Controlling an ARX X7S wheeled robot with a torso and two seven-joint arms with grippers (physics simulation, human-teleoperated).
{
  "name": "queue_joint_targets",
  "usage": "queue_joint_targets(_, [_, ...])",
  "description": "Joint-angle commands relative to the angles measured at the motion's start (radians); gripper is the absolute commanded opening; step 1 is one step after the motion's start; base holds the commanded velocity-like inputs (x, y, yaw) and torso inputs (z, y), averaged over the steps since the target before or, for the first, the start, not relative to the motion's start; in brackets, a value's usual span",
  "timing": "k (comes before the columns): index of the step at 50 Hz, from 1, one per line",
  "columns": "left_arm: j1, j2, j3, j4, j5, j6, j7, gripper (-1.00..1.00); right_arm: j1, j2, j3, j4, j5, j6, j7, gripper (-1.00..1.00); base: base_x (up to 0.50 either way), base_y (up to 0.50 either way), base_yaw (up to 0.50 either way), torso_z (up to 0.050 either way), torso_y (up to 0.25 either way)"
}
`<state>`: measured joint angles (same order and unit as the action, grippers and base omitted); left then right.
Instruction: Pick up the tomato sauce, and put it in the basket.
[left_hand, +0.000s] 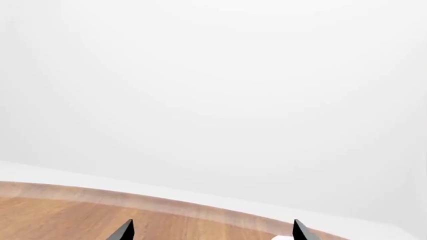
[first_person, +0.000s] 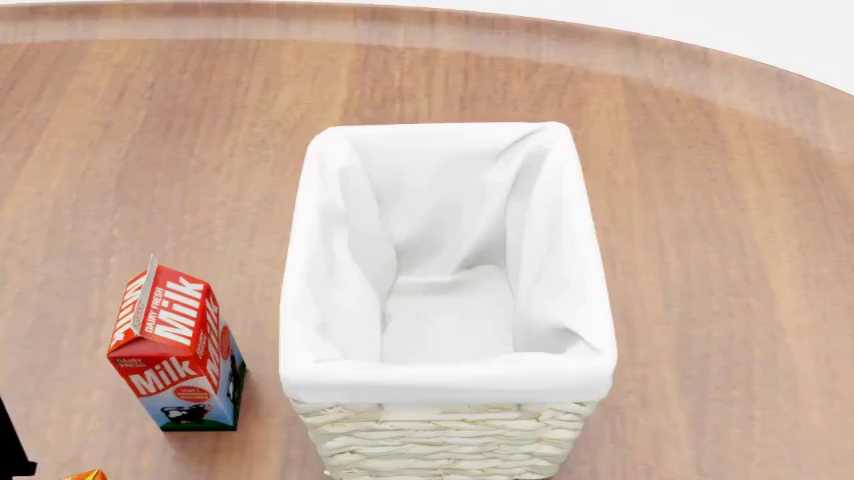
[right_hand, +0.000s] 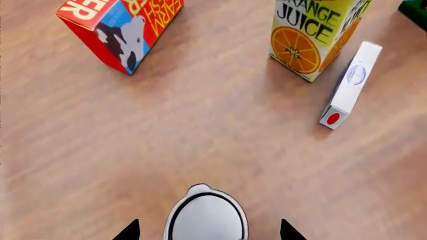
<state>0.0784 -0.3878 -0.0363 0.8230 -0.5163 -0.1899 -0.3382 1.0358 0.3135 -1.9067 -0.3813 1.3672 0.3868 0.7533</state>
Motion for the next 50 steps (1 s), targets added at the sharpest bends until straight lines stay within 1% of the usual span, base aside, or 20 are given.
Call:
queue_joint_targets(1, [0.003, -0.004, -0.001, 0.002, -0.004, 0.005, -0.003, 1.00, -0.022, -0.019, -0.003, 0.055, -0.019, -0.010, -0.047, 1.00, 0.00, 0.00, 0.00, 0.000, 0.000])
queue_joint_targets(11, [0.003, -0.007, 0.001, 0.003, -0.009, 0.009, -0.004, 1.00, -0.047, -0.007, 0.002, 0.110, -0.031, -0.035, -0.098, 1.00, 0.00, 0.00, 0.00, 0.000, 0.000])
queue_joint_targets(21, [0.000, -0.011, 0.004, -0.001, -0.011, 0.013, -0.004, 1.00, -0.081, -0.036, -0.007, 0.186, -0.050, -0.046, -0.152, 1.00, 0.00, 0.00, 0.00, 0.000, 0.000])
queue_joint_targets(33, [0.003, -0.017, -0.003, 0.004, -0.021, 0.015, -0.010, 1.00, -0.106, -0.069, -0.017, 0.234, -0.060, -0.042, -0.184, 1.00, 0.00, 0.00, 0.00, 0.000, 0.000])
queue_joint_targets(43, [0.001, -0.018, 0.000, -0.003, -0.021, 0.021, -0.010, 1.00, -0.112, -0.068, -0.013, 0.243, -0.059, -0.042, -0.193, 1.00, 0.00, 0.00, 0.00, 0.000, 0.000])
queue_joint_targets(44, [0.001, -0.019, 0.000, -0.003, -0.022, 0.021, -0.011, 1.00, -0.112, -0.066, -0.013, 0.239, -0.058, -0.042, -0.190, -1.00, 0.00, 0.00, 0.00, 0.000, 0.000])
queue_joint_targets(50, [0.002, -0.020, 0.003, -0.003, -0.021, 0.023, -0.011, 1.00, -0.122, -0.061, -0.016, 0.237, -0.066, -0.045, -0.189, -1.00, 0.00, 0.00, 0.00, 0.000, 0.000])
